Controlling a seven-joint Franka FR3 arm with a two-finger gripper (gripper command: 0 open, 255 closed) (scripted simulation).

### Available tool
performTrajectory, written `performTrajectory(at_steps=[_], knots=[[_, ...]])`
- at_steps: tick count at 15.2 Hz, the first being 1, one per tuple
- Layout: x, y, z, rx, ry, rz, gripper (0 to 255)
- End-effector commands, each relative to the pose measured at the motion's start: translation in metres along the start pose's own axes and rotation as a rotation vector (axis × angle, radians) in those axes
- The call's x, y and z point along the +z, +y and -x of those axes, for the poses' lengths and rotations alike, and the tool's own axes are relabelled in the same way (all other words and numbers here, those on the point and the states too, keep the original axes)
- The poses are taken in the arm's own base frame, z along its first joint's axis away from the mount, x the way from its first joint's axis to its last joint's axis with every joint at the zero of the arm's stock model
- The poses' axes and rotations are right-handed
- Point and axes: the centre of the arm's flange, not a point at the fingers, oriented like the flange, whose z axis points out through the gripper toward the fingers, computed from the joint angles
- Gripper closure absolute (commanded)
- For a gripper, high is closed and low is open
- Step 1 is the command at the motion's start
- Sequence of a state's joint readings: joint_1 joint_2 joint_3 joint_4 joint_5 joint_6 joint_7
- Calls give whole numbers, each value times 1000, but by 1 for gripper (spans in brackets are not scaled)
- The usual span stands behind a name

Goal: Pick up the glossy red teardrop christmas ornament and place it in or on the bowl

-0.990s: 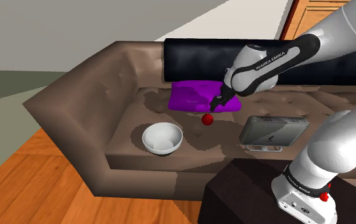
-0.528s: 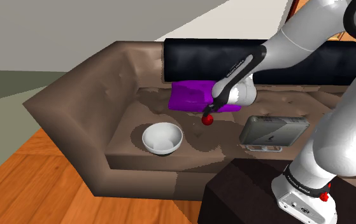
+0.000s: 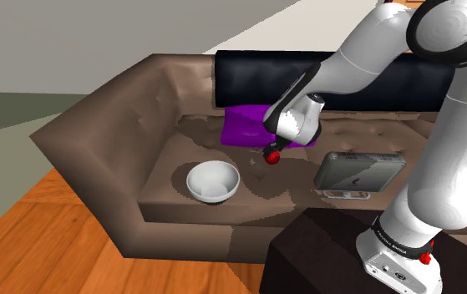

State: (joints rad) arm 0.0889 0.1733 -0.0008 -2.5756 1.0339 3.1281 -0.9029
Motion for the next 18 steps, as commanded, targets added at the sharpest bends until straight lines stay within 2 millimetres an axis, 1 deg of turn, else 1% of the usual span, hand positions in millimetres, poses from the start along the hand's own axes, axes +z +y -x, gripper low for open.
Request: performTrajectory(at_steps=[1, 7, 8, 17, 18], knots=[[3, 0, 0, 0, 0, 0, 0], [3, 0, 0, 0, 0, 0, 0], [3, 0, 0, 0, 0, 0, 255], [3, 0, 0, 0, 0, 0, 255], [-2, 0, -2, 0, 0, 0, 255]])
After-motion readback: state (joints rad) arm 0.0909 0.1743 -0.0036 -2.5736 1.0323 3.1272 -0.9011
